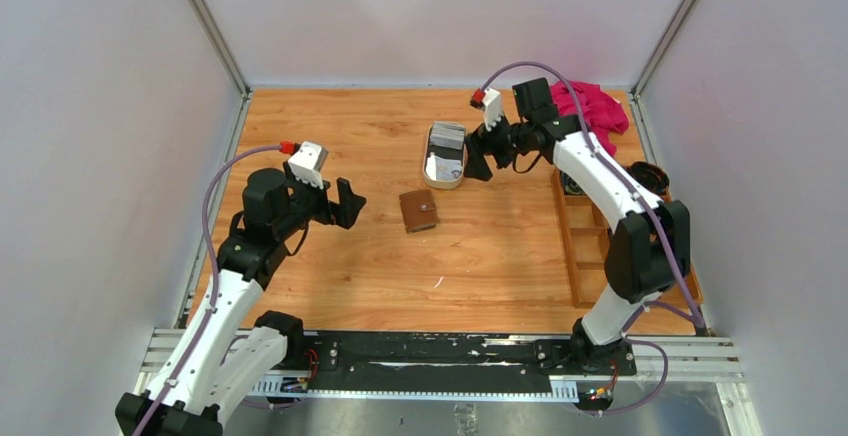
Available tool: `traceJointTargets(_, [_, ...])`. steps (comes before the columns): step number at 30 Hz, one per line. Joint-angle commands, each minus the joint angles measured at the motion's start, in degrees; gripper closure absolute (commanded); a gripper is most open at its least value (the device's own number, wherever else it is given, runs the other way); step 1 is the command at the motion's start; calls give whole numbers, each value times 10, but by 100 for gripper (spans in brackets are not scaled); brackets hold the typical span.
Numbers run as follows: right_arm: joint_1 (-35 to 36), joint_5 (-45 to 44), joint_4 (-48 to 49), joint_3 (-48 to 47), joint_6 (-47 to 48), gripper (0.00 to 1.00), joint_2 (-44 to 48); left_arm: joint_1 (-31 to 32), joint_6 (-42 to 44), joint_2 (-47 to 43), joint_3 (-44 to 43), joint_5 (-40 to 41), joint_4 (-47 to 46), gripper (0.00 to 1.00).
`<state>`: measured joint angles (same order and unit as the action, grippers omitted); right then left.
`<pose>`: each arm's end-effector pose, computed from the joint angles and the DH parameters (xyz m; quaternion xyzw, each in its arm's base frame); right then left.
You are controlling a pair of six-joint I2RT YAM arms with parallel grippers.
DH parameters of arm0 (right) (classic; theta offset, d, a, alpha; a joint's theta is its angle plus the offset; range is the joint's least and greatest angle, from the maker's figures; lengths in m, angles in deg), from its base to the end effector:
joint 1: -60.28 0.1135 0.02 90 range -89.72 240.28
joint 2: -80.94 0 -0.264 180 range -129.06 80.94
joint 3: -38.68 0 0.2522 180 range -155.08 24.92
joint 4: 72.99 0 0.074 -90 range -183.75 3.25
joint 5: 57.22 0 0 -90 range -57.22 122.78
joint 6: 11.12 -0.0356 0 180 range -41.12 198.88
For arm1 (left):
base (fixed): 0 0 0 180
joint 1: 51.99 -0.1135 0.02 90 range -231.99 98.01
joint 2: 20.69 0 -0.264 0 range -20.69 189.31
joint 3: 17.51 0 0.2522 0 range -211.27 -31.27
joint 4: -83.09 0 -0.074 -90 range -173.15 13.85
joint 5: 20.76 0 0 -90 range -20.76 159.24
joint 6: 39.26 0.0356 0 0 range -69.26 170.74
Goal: Put the credit cards into the card holder
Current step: Move the card holder to the center of the board.
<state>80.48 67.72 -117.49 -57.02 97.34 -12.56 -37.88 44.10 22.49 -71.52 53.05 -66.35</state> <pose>0.3350 0.1450 0.3172 -0.4033 0.7831 0.2804 0.3815 0.1693 -0.0528 0.3050 0.1336 0.8027 -0.2159 0.5397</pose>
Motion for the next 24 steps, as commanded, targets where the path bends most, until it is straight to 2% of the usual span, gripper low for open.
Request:
traceJointTargets(1, [-6, -42, 30, -59, -98, 13, -55, 1, 22, -10, 5, 35, 0, 0])
traceJointTargets(7, [-6, -15, 30, -72, -86, 14, -101, 2, 21, 1, 4, 39, 9, 0])
traceJointTargets(19, [-4, 140, 38, -1, -7, 14, -114, 1, 22, 13, 2, 45, 16, 0])
traceJointTargets(24, [-4, 176, 38, 18, 31, 15, -107, 2, 23, 16, 3, 50, 17, 0])
